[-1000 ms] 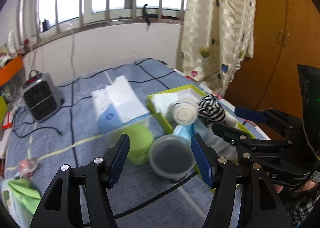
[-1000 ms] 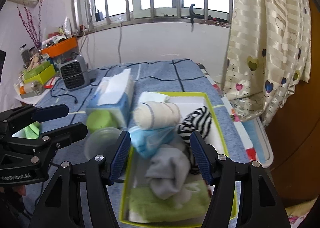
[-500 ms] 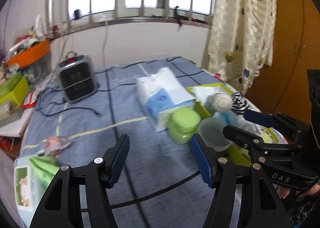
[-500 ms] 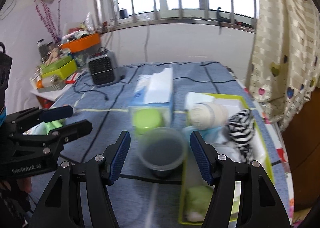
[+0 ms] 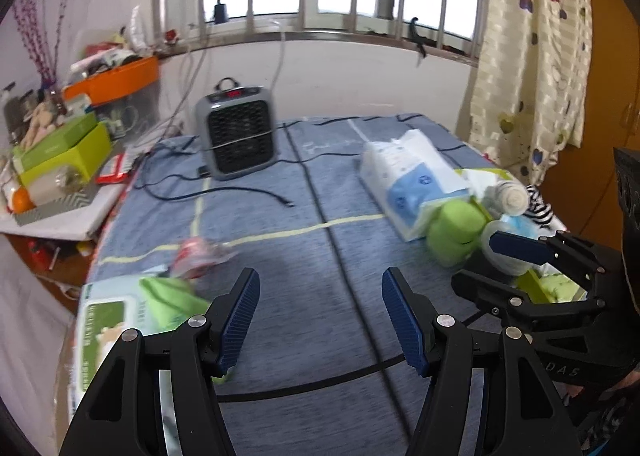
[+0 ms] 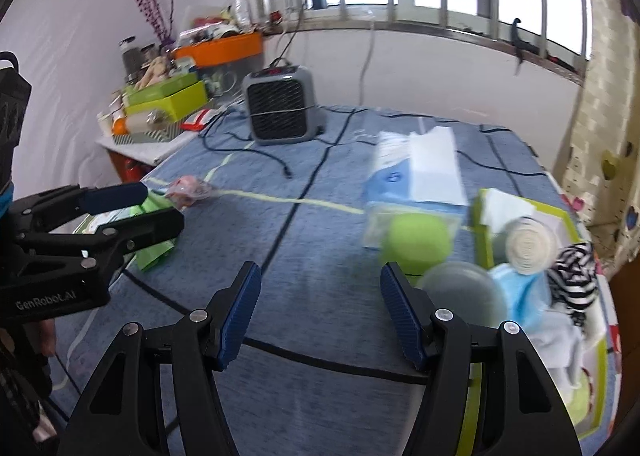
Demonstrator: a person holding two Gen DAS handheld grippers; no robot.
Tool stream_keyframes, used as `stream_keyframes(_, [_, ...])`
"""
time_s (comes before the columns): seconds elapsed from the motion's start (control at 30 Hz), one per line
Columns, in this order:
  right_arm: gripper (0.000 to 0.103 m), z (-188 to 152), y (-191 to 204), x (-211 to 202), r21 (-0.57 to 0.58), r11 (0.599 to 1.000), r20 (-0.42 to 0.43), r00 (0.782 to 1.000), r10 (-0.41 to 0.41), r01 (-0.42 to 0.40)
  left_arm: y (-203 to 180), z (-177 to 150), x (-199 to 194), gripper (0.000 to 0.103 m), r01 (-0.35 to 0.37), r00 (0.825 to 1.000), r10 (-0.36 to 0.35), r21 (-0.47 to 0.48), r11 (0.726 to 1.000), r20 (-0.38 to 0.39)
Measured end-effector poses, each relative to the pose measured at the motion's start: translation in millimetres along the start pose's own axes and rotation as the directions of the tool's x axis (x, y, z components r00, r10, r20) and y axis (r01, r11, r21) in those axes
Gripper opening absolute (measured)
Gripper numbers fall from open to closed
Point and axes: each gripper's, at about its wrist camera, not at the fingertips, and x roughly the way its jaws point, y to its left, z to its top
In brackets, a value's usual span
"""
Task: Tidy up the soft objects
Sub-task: 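Move both open grippers from the box back toward the green cloth and bag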
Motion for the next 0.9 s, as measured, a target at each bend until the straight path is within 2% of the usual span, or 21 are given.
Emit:
stream_keyframes(0.23, [0.063,2,23,28,-0.011,0.993,-0.039,0.992,0.116,-0.116,40,-11,-8,0.063,-0.045,0.999,0.045,-0.042,0.998,-0.004])
stream_keyframes(0.47, [0.063,8,50,50,-0.057,0.982,-0.080,0.981,0.178,-0.182,68,-21,-12,0.063,-0.071,0.997,0.071,-0.089,0.994,-0.008])
stream_keyframes(0.67, [0.063,14,78,73,-0.083,0.958,-0.130,0.956,0.264,-0.275,90,-21,-16,0.063,-0.098,0.995,0.098,-0.129,0.987,-0.004])
stream_keyframes(0.83, [0.064,20,99,91,-0.092,0.927,-0.162,0.924,0.346,-0.363,103,-20,-16,0.063,-0.112,0.994,0.113,-0.152,0.982,-0.002])
stream_keyframes(0.9, [0.068,22,107,95,-0.109,0.915,-0.170,0.915,0.367,-0.388,108,-19,-15,0.063,-0.113,0.994,0.113,-0.159,0.981,-0.003])
